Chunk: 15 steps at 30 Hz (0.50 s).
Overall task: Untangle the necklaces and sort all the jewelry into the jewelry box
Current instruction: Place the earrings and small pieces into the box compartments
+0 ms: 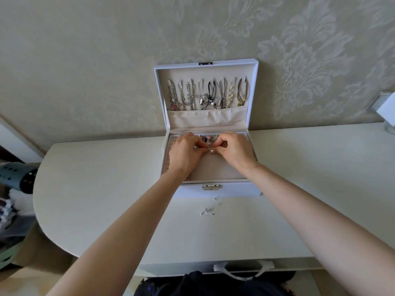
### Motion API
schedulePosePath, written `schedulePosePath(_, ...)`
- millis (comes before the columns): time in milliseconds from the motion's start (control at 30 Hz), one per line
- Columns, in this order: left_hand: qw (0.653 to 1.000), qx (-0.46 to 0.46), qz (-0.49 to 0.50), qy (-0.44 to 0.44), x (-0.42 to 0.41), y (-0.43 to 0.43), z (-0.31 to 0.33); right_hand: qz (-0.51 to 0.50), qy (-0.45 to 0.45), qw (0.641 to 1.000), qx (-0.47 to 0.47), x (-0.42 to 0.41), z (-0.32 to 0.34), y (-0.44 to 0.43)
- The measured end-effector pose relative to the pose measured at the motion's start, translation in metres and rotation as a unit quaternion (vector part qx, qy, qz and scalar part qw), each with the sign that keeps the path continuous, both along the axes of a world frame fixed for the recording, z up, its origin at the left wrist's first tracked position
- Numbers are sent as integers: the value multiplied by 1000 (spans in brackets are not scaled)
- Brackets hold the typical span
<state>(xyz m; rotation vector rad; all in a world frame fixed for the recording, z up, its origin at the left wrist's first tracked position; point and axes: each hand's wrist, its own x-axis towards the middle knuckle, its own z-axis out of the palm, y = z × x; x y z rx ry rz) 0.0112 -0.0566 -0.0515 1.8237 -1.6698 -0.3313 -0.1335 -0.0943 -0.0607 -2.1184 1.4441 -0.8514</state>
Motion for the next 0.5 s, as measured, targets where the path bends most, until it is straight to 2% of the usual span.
schedulePosePath(233,998,-47,-1,-43,-2,2,-3,0,-7,1000,5,-1,0,0)
schedulePosePath(500,1000,-22,-1,-20,0,3,-2,6,-1,1000,6,-1,4,5)
